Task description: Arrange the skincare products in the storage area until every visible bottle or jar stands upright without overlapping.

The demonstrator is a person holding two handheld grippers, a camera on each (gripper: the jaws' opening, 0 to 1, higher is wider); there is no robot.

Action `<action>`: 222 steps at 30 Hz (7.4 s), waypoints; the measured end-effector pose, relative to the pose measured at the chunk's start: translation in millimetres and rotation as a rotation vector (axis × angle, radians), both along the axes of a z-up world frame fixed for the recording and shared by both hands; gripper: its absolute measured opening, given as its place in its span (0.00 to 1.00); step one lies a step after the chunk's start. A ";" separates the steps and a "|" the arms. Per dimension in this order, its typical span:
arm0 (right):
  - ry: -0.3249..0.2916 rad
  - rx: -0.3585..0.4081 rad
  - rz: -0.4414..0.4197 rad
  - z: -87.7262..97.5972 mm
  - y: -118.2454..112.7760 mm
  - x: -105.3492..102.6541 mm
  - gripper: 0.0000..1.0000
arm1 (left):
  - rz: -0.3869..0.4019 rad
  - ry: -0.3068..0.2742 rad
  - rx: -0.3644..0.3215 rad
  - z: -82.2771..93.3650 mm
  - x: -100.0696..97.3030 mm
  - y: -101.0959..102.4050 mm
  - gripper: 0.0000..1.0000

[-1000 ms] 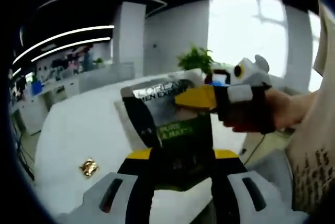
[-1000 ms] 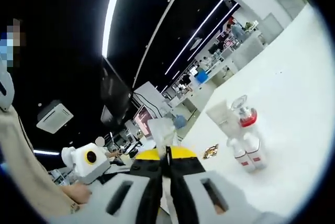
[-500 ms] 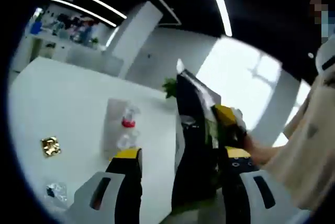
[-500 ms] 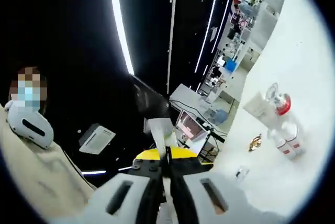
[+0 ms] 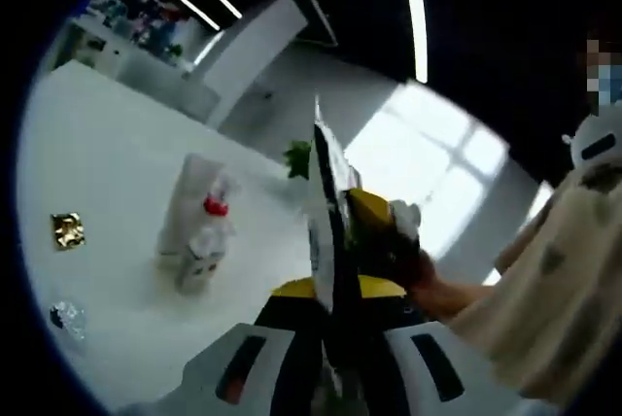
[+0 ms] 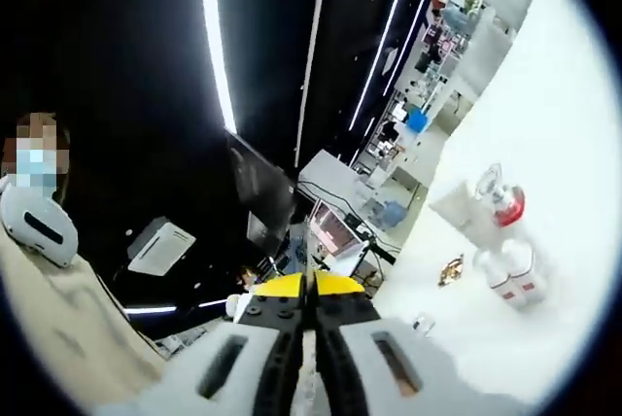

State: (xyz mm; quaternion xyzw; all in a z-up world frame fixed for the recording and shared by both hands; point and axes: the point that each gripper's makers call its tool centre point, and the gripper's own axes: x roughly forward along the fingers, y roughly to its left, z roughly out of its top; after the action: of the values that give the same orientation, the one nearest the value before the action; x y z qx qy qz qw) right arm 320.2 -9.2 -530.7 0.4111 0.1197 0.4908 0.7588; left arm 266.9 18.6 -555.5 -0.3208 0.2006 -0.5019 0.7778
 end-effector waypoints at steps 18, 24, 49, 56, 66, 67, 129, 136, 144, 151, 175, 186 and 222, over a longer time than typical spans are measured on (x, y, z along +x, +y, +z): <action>0.079 0.194 -0.015 -9.2 23.7 -30.5 0.28 | 0.072 0.063 -0.240 29.2 21.6 8.0 0.00; 0.067 0.284 -0.054 -1.8 15.6 -28.8 0.04 | 0.065 0.067 -0.241 27.2 22.2 9.9 0.00; -0.006 -0.038 -0.126 -41.2 30.6 -24.5 0.09 | 0.060 0.176 -0.131 -18.8 6.6 24.4 0.00; -0.133 -0.272 -0.104 -55.0 36.1 -24.9 0.17 | 0.083 0.205 -0.117 -32.0 10.4 27.4 0.00; -0.122 -0.333 -0.102 -69.5 33.6 -18.4 0.36 | 0.138 0.253 -0.084 -52.3 23.5 40.8 0.00; -0.119 -0.333 -0.110 -70.4 32.3 -16.3 0.37 | 0.146 0.260 -0.076 -55.8 25.0 42.9 0.00; -0.002 -0.648 -0.296 -131.9 -21.4 1.9 1.00 | 0.228 0.489 0.300 -203.8 109.4 63.9 0.00; 0.003 -0.649 -0.288 -133.8 -21.0 1.3 1.00 | 0.203 0.346 0.498 -208.7 112.6 72.2 0.03; 0.009 -0.652 -0.282 -135.8 -20.7 1.2 1.00 | 0.157 0.146 0.751 -212.9 118.2 75.1 0.12; 0.014 -0.648 -0.284 -136.3 -21.7 1.5 1.00 | 0.178 0.098 0.830 -215.3 120.0 81.5 0.18; 0.022 -0.641 -0.288 -139.9 -26.1 3.4 1.00 | 0.034 -0.251 1.106 -205.8 133.5 71.7 0.52; 0.024 -0.644 -0.287 -141.2 -26.2 3.3 1.00 | 0.031 -0.167 1.084 -218.7 134.1 76.6 0.59; 0.016 -0.658 -0.278 -140.5 -23.7 1.6 1.00 | -0.021 -0.132 1.073 -213.8 130.4 81.2 0.61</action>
State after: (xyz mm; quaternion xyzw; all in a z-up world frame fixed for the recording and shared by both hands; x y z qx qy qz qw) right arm 321.8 -32.8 -671.2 0.1608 0.2203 0.3150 0.9091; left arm 397.3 99.8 -769.3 0.1560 0.3827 -0.3559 0.8382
